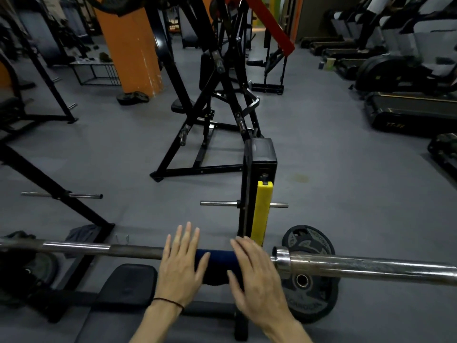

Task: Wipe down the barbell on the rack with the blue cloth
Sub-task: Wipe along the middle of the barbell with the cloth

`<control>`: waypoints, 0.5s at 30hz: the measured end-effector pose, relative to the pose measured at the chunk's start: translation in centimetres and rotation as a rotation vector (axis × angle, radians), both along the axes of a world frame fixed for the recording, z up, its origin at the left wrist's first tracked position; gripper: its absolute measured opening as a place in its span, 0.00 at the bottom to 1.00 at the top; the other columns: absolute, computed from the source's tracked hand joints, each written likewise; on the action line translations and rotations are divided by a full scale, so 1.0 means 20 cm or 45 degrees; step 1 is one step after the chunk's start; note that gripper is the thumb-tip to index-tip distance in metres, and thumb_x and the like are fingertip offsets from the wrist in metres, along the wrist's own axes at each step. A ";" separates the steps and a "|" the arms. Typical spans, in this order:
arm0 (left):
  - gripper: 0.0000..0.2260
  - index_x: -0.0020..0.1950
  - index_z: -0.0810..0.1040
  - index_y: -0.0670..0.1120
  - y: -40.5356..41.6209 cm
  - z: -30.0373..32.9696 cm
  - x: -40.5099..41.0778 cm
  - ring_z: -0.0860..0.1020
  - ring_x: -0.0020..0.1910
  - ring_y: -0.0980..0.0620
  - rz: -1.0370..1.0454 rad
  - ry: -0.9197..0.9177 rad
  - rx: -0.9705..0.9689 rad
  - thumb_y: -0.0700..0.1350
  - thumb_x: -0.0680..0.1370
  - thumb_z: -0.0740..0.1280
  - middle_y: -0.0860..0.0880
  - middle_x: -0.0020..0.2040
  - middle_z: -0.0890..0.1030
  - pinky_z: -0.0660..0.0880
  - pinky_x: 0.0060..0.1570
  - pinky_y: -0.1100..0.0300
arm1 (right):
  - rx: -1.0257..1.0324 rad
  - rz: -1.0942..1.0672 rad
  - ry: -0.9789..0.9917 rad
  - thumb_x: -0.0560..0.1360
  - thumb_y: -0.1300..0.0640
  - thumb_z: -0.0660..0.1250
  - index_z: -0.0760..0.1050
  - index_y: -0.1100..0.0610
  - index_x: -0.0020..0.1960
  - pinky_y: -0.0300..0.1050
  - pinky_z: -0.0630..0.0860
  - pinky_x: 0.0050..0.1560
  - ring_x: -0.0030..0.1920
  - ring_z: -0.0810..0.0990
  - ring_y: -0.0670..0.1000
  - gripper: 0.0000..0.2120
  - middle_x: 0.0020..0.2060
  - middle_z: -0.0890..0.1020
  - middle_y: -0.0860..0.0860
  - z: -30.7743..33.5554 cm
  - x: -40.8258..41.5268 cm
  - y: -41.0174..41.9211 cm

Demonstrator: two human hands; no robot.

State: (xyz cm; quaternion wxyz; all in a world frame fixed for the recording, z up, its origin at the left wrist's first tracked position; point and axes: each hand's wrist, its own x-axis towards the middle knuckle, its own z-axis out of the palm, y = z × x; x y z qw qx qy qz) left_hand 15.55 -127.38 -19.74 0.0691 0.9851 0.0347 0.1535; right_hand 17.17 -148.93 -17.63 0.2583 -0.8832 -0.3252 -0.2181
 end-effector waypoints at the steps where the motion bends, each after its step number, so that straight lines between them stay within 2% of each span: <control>1: 0.31 0.80 0.63 0.44 0.07 0.00 -0.01 0.58 0.79 0.44 0.024 0.013 0.002 0.61 0.84 0.44 0.43 0.80 0.62 0.49 0.77 0.47 | -0.015 0.038 -0.002 0.79 0.48 0.65 0.62 0.55 0.80 0.51 0.65 0.77 0.77 0.65 0.51 0.32 0.76 0.68 0.52 0.01 0.00 0.07; 4: 0.32 0.79 0.63 0.43 0.22 0.00 -0.03 0.59 0.79 0.44 0.063 0.076 0.012 0.62 0.84 0.42 0.42 0.79 0.63 0.47 0.78 0.49 | -0.158 0.042 -0.045 0.79 0.43 0.62 0.61 0.56 0.80 0.54 0.62 0.77 0.79 0.63 0.54 0.33 0.78 0.66 0.53 -0.03 0.02 0.28; 7: 0.32 0.79 0.64 0.43 0.30 -0.04 -0.03 0.60 0.78 0.44 0.052 0.145 0.042 0.62 0.84 0.42 0.42 0.79 0.64 0.46 0.79 0.49 | -0.304 -0.036 0.015 0.78 0.37 0.58 0.63 0.56 0.80 0.58 0.59 0.74 0.78 0.65 0.57 0.36 0.78 0.67 0.56 -0.13 0.07 0.44; 9: 0.32 0.78 0.64 0.43 0.33 -0.06 -0.02 0.59 0.78 0.44 0.038 0.172 0.058 0.62 0.84 0.42 0.42 0.79 0.64 0.46 0.79 0.49 | -0.387 -0.111 0.094 0.77 0.33 0.55 0.66 0.55 0.78 0.59 0.64 0.74 0.75 0.70 0.59 0.37 0.75 0.71 0.57 -0.19 0.10 0.49; 11: 0.32 0.78 0.65 0.43 0.36 -0.08 0.00 0.60 0.78 0.44 0.026 0.180 0.062 0.62 0.84 0.42 0.42 0.78 0.64 0.45 0.79 0.49 | -0.437 -0.165 0.120 0.77 0.34 0.55 0.69 0.53 0.76 0.58 0.73 0.69 0.70 0.76 0.59 0.35 0.71 0.76 0.56 -0.23 0.12 0.50; 15: 0.32 0.78 0.65 0.43 0.36 -0.09 0.02 0.61 0.78 0.44 -0.007 0.168 0.053 0.62 0.84 0.43 0.42 0.78 0.65 0.45 0.79 0.49 | -0.465 -0.212 0.063 0.81 0.39 0.54 0.71 0.49 0.75 0.56 0.78 0.59 0.65 0.80 0.58 0.27 0.65 0.81 0.53 -0.24 0.12 0.51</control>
